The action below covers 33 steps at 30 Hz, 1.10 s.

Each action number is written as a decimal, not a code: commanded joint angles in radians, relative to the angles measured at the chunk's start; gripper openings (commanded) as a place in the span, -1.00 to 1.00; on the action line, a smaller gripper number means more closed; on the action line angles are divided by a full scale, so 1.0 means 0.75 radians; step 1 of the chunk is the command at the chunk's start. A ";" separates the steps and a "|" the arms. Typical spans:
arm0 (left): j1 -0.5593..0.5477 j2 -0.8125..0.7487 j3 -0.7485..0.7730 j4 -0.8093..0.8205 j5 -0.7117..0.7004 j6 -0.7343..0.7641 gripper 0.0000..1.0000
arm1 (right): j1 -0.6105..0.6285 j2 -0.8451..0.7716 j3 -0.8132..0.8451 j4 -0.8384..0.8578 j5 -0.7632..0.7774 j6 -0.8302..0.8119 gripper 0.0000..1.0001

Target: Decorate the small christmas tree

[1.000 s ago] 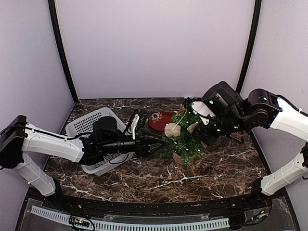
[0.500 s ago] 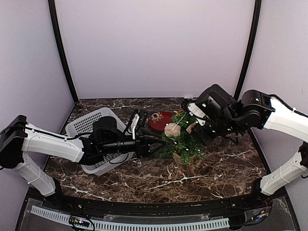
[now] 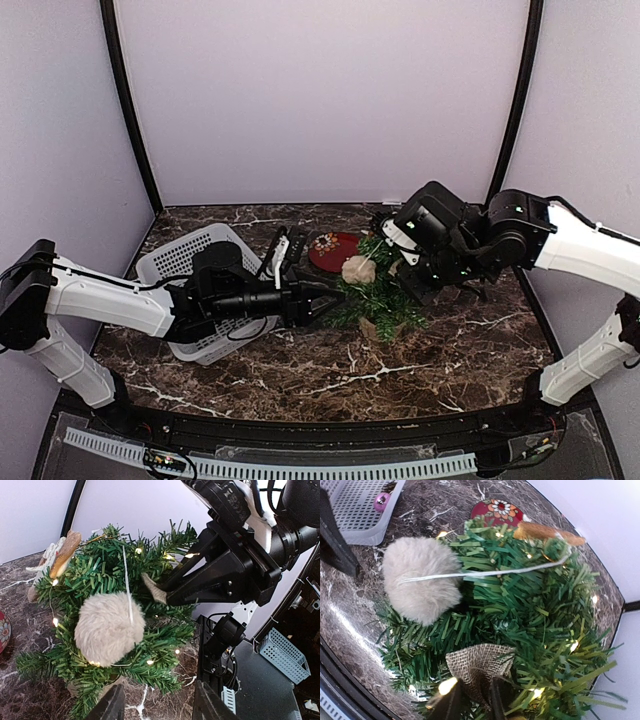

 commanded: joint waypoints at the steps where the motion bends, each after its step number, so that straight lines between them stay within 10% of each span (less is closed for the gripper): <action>1: -0.007 -0.043 0.015 0.047 -0.001 0.026 0.01 | 0.011 -0.001 0.044 0.000 0.028 -0.010 -0.78; 33: -0.007 -0.065 -0.012 0.055 -0.009 0.020 0.01 | -0.002 0.089 0.006 0.101 0.058 -0.172 -0.83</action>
